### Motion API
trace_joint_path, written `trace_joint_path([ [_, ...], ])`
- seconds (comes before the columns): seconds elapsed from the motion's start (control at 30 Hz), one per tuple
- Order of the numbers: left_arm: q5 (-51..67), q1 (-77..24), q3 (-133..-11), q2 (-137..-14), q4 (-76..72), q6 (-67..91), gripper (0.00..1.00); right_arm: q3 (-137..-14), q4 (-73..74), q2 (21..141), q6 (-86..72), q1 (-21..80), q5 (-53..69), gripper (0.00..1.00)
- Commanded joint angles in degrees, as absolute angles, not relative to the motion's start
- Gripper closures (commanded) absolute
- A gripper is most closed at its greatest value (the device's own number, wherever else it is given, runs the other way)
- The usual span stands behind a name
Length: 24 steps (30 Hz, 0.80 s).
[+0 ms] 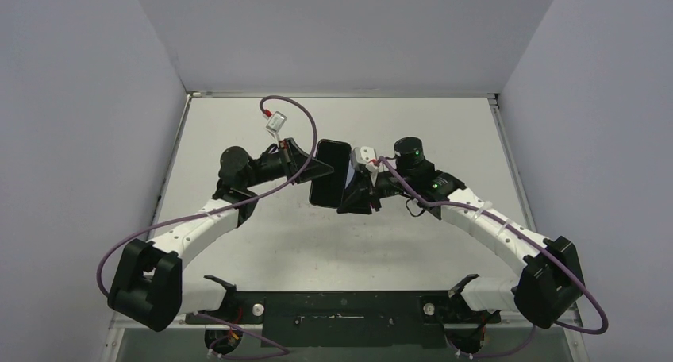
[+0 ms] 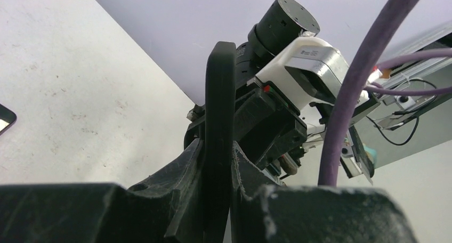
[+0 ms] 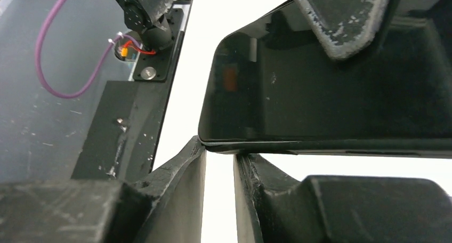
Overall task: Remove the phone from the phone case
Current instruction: Remove the phone case from the phone.
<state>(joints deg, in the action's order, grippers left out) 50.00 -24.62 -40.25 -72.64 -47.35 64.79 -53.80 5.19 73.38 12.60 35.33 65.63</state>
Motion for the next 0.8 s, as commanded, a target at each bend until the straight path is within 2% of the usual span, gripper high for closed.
trace_joint_path([
  [0.0, 52.61, -25.93, -42.9, -73.19, -49.1, 74.28, 1.0, -59.24, -2.06, 74.14, 23.62, 35.68, 55.82, 1.0],
  [0.23, 53.53, -26.13, -42.66, -73.38, -49.78, 75.06, 1.0, -59.37, -4.06, 74.91, 24.14, 35.6, 51.76, 1.0],
  [0.53, 51.33, -26.1, -41.12, -72.77, -51.55, 74.29, 1.0, -51.68, -16.39, 71.31, 10.06, 34.28, 37.41, 0.99],
  [0.77, 40.96, -25.09, -37.65, -73.74, -53.81, 71.61, 1.0, -46.89, -16.69, 67.16, -2.27, 34.19, 34.96, 0.72],
])
